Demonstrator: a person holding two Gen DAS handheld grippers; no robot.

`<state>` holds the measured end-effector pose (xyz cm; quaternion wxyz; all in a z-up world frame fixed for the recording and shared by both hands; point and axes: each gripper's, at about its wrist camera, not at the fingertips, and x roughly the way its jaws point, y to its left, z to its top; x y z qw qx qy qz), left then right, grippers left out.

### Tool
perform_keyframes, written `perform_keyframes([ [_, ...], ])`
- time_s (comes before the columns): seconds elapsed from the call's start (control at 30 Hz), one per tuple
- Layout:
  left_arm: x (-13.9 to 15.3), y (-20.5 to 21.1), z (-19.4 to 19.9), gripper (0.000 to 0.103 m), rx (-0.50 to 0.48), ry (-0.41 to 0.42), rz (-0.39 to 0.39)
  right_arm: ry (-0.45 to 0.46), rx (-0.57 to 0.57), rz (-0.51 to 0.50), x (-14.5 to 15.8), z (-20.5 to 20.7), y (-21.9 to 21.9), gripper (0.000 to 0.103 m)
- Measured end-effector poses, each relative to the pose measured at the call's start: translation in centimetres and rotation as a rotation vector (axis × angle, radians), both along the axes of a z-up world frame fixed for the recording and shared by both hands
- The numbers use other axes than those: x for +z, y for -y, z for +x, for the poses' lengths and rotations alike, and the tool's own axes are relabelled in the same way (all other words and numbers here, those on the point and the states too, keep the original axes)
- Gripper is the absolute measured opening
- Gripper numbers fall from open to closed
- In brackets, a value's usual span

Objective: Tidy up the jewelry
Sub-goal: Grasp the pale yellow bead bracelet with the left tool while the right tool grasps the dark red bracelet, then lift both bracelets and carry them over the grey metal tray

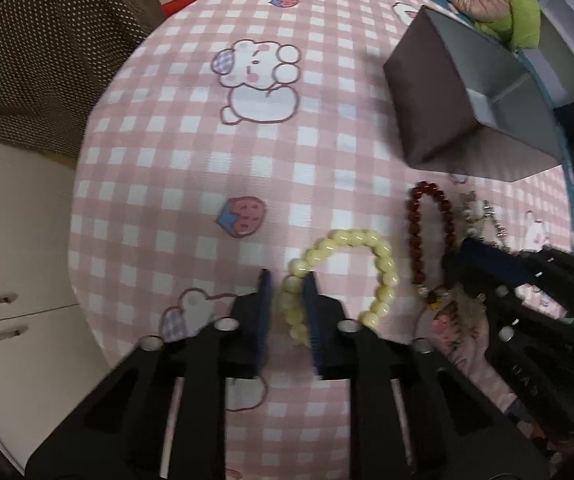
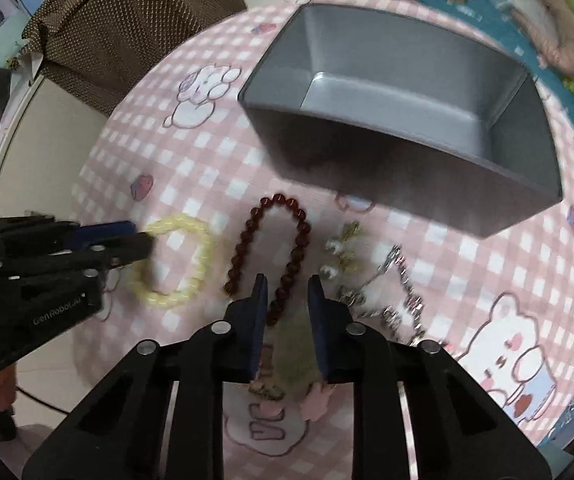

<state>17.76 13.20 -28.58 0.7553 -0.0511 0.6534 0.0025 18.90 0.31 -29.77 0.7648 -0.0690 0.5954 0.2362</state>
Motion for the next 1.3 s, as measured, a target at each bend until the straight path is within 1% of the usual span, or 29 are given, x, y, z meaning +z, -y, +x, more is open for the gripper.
perform_keyframes([
  [0.07,0.1,-0.9,-0.1,0.009,0.008,0.001,-0.028,0.050,0.022,-0.044,0.0,-0.4,-0.5,0.014],
  [0.13,0.1,-1.6,-0.2,0.009,0.022,0.000,-0.056,0.106,0.051,-0.101,0.0,-0.9,-1.0,0.009],
  [0.2,-0.1,-2.5,-0.3,0.009,0.035,-0.003,-0.085,0.131,0.066,-0.127,-0.1,-1.3,-1.3,0.008],
  [0.3,0.3,-3.8,-0.6,0.009,0.066,0.003,-0.151,0.101,0.040,-0.104,-0.1,-1.0,-0.7,0.007],
  [0.37,0.8,-4.3,-0.7,0.009,0.072,0.017,-0.177,0.080,0.010,-0.070,0.1,-0.7,-0.1,0.007],
  [0.63,4.3,-5.6,-0.5,0.009,0.051,0.094,-0.249,0.132,0.001,-0.033,3.0,-1.2,-0.3,0.007],
  [0.9,6.9,-5.0,0.6,0.009,0.029,0.165,-0.270,0.198,-0.030,-0.004,6.3,-1.4,-0.4,0.007],
  [1.0,8.0,-4.9,0.5,0.009,0.024,0.190,-0.270,0.215,-0.052,0.008,7.4,-1.2,0.2,0.006],
  [1.17,10.5,-4.2,0.6,0.009,0.000,0.234,-0.288,0.247,-0.079,0.024,9.0,-0.9,1.2,0.007],
  [1.3,12.5,-2.8,1.1,0.009,-0.039,0.272,-0.303,0.273,-0.092,0.042,10.0,-1.2,1.7,0.007],
])
